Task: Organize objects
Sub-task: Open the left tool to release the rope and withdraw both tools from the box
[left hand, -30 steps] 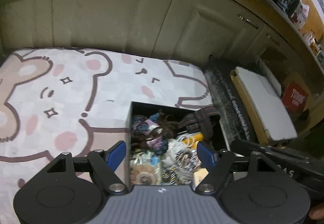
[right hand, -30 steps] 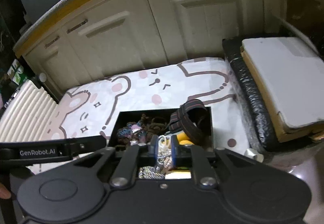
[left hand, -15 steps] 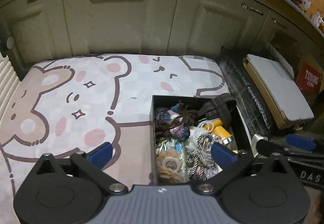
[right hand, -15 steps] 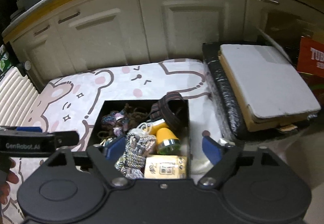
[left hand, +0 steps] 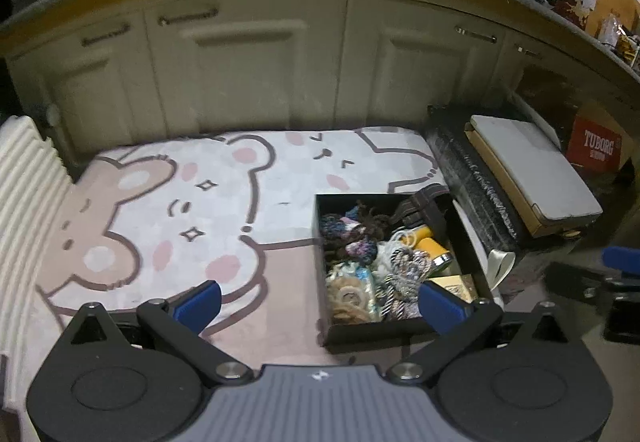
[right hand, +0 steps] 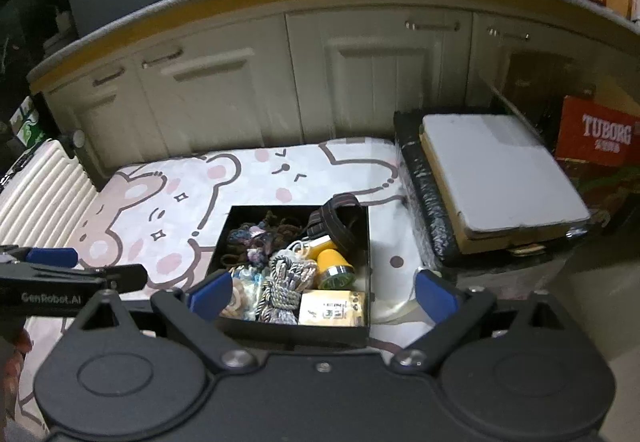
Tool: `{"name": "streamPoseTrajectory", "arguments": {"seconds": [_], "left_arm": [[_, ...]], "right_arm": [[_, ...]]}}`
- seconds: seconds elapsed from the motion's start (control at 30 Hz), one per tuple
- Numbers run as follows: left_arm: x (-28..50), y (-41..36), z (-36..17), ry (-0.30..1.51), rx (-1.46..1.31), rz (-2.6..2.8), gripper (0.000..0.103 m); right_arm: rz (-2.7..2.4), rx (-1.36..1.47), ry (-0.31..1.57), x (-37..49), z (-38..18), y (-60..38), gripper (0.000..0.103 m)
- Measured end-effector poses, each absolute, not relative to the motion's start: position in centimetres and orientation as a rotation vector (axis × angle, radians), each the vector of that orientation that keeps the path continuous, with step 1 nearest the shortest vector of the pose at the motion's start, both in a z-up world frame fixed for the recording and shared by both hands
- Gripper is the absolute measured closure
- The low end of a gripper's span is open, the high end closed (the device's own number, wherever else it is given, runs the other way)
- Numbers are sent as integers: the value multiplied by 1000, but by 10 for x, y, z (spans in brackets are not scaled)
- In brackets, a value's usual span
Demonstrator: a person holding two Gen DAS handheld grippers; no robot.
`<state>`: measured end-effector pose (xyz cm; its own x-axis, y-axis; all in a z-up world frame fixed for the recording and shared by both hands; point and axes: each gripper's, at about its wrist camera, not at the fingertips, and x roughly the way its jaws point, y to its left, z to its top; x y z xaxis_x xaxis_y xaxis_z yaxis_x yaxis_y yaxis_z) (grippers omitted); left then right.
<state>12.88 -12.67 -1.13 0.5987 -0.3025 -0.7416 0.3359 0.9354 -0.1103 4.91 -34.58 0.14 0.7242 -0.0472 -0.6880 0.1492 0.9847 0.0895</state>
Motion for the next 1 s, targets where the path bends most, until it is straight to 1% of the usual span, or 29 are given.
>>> {"name": "streamPoseTrajectory", "arguments": {"seconds": [0.37,0.63,1.0], "left_arm": [[79,-103,18,780,99,-363,0],[47,-94,18,769,134,-405,0],[32,-85,8,817,117,-441,0]], "right_arm": [[-104,114,738,-1,31,-328,3],[-132,99,762,-25,32,-312,3],[-168,145,789,-46,20,-307,2]]}}
